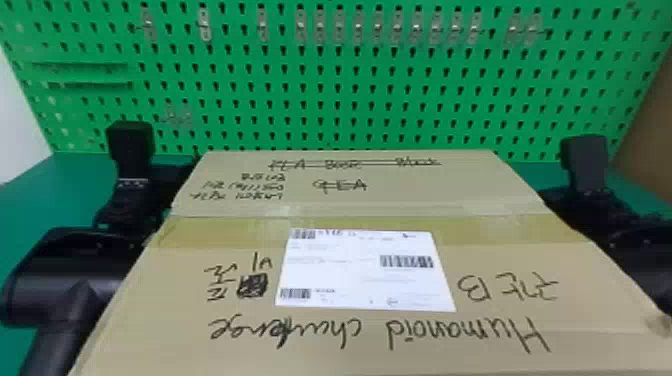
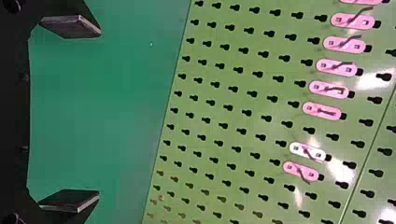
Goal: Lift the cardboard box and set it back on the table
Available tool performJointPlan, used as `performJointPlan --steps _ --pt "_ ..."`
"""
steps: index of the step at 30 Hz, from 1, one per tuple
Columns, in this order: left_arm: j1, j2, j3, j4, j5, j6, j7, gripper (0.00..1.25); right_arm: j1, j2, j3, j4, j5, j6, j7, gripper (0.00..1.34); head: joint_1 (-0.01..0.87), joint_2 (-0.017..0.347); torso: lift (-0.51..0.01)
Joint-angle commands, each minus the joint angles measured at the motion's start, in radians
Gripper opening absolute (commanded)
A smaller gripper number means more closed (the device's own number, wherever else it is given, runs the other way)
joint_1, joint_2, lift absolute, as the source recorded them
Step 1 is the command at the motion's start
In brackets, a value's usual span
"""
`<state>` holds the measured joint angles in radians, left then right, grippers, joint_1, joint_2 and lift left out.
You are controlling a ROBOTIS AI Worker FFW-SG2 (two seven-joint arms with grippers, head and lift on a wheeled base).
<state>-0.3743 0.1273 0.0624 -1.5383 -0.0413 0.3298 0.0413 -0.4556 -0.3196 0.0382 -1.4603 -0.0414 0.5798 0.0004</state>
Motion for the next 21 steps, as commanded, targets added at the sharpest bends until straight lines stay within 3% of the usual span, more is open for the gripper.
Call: performJointPlan --steps 1,21 --pt "0.000 0.000 0.000 0.000 0.000 0.000 0.000 1.01 0.000 0.001 0.000 0.000 0.000 0.000 0.001 1.25 0.566 0.054 -0.183" --pt "0.000 0.000 0.000 0.000 -0.003 0.000 0.000 1.00 0.000 -0.001 0.002 0.000 0.002 0.000 0.000 1.25 0.566 0.054 -0.183"
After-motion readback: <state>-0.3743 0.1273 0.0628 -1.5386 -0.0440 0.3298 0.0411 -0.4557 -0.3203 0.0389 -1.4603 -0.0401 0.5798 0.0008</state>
